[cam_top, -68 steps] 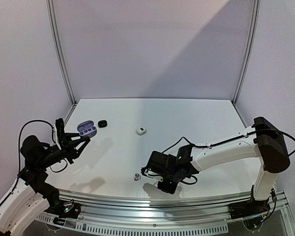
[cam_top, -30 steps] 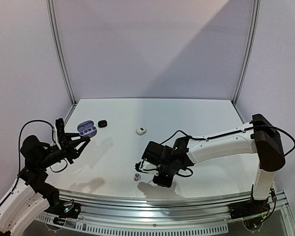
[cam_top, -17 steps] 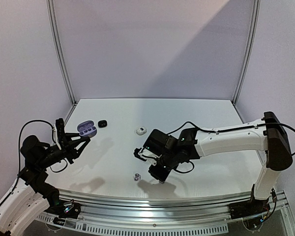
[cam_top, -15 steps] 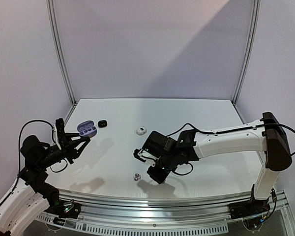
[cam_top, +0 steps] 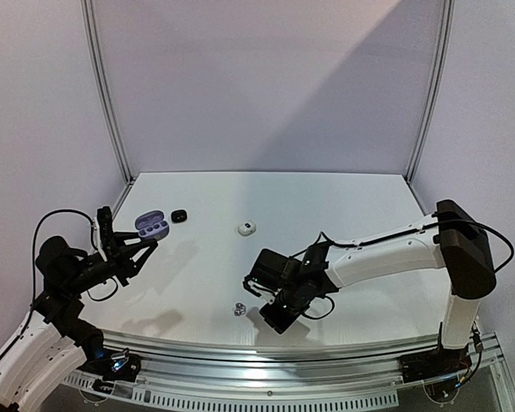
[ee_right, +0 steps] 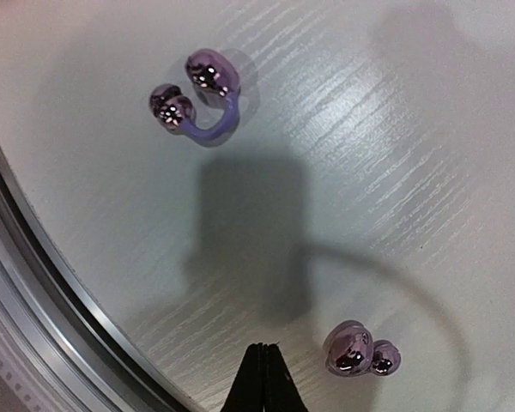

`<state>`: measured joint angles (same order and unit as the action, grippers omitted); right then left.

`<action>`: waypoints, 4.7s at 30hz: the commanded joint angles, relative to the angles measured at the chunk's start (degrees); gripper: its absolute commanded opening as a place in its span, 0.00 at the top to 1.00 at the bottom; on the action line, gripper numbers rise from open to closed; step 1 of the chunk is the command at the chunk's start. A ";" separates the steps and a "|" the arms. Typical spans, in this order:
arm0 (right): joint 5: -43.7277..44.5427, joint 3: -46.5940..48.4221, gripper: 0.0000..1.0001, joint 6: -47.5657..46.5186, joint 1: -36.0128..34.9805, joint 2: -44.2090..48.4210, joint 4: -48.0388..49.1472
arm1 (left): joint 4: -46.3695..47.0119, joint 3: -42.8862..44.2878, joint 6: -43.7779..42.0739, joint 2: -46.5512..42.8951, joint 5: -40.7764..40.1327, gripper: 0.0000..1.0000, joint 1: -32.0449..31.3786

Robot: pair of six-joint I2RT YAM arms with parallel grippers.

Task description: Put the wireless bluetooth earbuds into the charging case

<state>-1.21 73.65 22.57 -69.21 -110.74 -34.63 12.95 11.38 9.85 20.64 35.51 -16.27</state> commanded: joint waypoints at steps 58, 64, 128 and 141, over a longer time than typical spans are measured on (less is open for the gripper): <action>5.88 -0.94 0.63 13.40 16.81 4.31 -6.47 | 0.81 -0.87 -0.27 -0.14 -0.07 1.00 0.46; -2.49 -3.58 0.45 23.49 16.80 6.76 -0.24 | 0.68 -0.83 -0.26 -0.40 0.00 1.00 0.51; -11.70 -6.66 0.86 25.41 16.69 2.39 3.25 | 0.86 -0.96 -0.22 -0.76 0.18 1.00 0.54; -13.85 -5.90 0.74 25.92 16.29 2.41 6.79 | 0.91 -0.92 -0.33 -0.85 0.26 1.00 0.53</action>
<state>-14.28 67.64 48.38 -52.60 -108.95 -29.63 12.97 11.29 9.87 19.88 35.53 -16.27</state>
